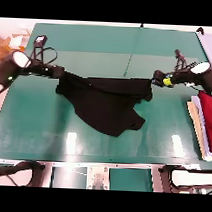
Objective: Fold the shirts.
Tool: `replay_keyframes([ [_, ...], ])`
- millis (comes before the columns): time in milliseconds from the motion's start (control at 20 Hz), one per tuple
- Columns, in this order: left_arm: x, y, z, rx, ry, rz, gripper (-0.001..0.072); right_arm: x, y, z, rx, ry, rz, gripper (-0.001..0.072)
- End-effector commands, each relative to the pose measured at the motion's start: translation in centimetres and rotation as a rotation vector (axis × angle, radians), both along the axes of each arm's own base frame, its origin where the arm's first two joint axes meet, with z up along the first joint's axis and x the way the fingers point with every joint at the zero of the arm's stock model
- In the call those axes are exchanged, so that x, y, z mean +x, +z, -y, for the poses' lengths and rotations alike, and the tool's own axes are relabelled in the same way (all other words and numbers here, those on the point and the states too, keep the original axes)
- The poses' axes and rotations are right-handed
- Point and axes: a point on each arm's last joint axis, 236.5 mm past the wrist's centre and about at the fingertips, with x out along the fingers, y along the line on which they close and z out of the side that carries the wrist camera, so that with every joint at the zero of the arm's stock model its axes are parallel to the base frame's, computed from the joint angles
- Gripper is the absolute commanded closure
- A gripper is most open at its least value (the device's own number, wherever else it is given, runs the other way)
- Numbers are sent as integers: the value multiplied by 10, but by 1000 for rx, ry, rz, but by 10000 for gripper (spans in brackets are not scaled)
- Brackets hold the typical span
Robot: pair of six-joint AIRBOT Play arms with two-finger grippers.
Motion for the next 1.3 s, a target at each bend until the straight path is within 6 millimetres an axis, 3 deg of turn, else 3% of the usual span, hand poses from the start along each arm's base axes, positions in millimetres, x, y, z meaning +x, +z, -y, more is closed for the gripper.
replay_keyframes([
  [0, 39, -17, 3, -23, 21, 20, 676, 26, -28, 13, -1, -38, -15, 581],
  [50, 44, -7, 4, -26, 20, 35, 394, 32, -14, 18, 1, -37, 6, 319],
  [100, 47, 5, 3, -42, 28, 36, 85, 34, 2, 25, 4, -20, 9, 228],
  [150, 43, 18, 2, -67, 33, 2, 52, 30, 17, 33, 5, 7, -5, 228],
  [250, 22, 35, 0, -83, -10, -103, 52, 7, 36, 42, 27, 59, -66, 228],
  [350, -8, 36, -5, -96, -36, -240, 52, -22, 32, 36, 44, 120, -137, 238],
  [500, -62, 14, -1, -116, -68, -486, 53, -70, -9, 4, 79, 198, -264, 238],
  [650, -111, -12, 27, -160, -100, -644, 53, -105, -55, -33, 66, 277, -335, 237],
  [750, -149, -35, 49, -162, -115, -708, 53, -103, -72, -49, 33, 286, -311, 238],
  [900, -194, -66, 91, -219, -108, -723, 53, -84, -81, -58, -2, 274, -251, 241],
  [1000, -216, -86, 121, -270, -91, -713, 54, -77, -84, -59, -8, 271, -242, 358],
  [1100, -241, -107, 149, -301, -84, -732, 54, -75, -85, -59, -8, 270, -242, 357],
  [1250, -247, -117, 187, -358, -44, -672, 54, -73, -85, -58, -10, 266, -236, 360],
])
